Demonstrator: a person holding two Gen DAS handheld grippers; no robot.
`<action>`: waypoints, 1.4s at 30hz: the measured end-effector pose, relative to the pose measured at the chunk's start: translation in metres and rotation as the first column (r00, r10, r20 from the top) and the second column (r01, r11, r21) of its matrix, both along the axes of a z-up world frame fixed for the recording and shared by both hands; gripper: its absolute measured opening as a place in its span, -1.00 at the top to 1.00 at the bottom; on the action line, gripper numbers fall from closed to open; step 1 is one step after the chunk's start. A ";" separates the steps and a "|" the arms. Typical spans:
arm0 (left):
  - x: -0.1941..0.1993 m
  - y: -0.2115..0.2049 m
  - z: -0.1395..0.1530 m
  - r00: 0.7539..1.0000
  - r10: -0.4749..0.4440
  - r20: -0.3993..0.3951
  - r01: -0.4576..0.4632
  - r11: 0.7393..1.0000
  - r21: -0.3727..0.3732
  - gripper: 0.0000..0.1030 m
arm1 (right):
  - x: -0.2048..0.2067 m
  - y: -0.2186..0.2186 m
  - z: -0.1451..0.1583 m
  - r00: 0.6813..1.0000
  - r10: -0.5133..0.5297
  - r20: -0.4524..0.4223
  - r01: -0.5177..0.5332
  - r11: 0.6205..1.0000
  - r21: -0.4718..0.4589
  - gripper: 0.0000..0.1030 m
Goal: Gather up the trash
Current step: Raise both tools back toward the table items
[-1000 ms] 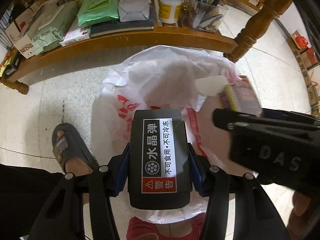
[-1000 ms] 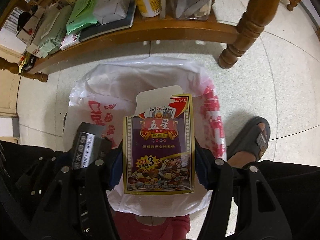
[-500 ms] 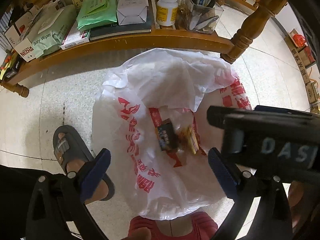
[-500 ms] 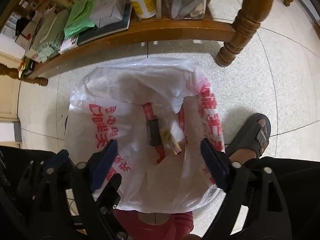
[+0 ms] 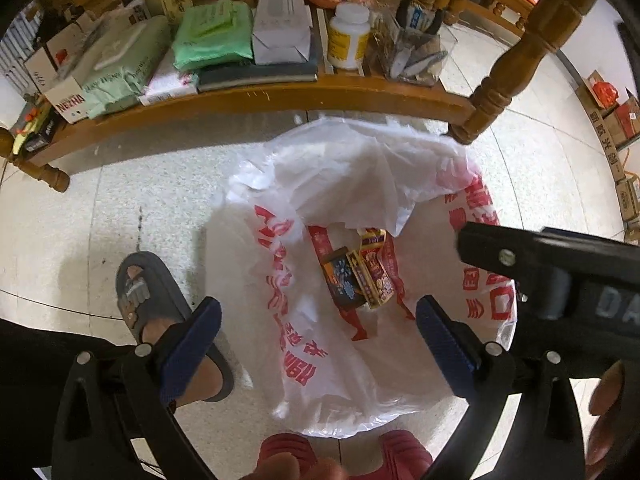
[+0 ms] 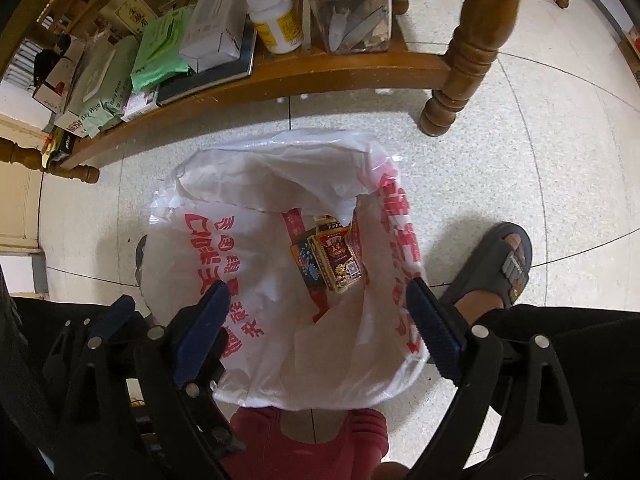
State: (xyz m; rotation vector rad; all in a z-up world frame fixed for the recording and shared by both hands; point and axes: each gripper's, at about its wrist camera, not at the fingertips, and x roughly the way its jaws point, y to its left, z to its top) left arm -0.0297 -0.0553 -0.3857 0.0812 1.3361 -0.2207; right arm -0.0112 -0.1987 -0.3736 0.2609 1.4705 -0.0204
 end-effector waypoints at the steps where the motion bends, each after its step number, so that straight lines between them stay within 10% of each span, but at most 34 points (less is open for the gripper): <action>1: 0.001 0.002 0.006 1.000 0.006 0.002 -0.006 1.000 -0.021 -0.85 | -0.001 -0.001 0.006 1.000 -0.001 0.008 0.001 1.000 0.001 -0.78; 27: 0.029 0.044 0.203 0.961 0.088 0.261 -0.049 0.987 -0.152 -0.85 | -0.022 -0.014 0.255 0.912 0.013 0.409 0.006 0.999 -0.046 -0.83; 42: 0.131 0.077 0.322 0.879 0.146 0.453 -0.092 0.986 -0.137 -0.85 | 0.041 0.006 0.333 0.839 0.051 0.541 0.008 0.994 -0.106 -0.85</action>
